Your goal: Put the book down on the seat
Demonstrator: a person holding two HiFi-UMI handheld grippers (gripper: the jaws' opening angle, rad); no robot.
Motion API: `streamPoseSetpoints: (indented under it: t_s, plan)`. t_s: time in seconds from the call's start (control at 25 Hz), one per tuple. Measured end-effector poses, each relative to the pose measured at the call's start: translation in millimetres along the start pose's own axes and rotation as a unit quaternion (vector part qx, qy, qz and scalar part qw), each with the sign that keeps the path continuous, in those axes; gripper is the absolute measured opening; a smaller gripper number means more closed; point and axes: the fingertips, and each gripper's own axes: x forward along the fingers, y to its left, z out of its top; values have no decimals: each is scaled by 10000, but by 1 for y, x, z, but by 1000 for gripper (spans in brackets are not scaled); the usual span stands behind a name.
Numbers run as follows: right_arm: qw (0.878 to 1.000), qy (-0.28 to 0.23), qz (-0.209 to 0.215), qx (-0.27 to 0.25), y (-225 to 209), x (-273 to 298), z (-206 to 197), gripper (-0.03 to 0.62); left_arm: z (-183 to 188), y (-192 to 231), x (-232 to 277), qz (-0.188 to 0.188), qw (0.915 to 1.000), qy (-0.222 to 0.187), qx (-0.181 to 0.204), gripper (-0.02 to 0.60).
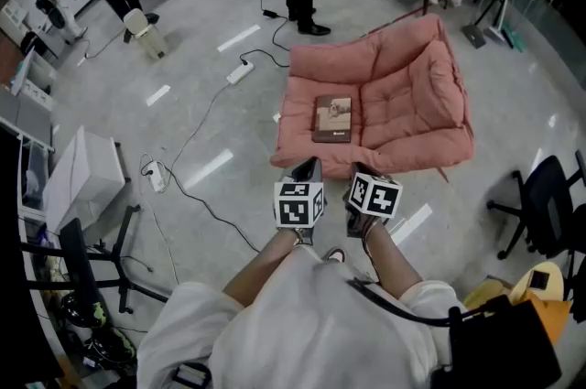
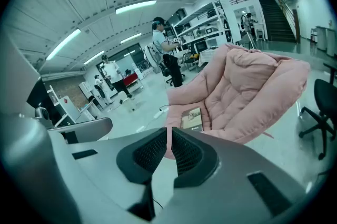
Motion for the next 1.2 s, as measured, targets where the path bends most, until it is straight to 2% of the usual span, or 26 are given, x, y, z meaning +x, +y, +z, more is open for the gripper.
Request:
streamPoseSetpoints:
  t_s: [0.28,1.2]
  plan:
    - [9999,-92,67,-34,18,3,3,31,3,7,0,-145,9999,-30,-23,9]
    - [9997,48,-199,-135,17,14,-4,29,-2,23,9,-339,9993,119,-49,9]
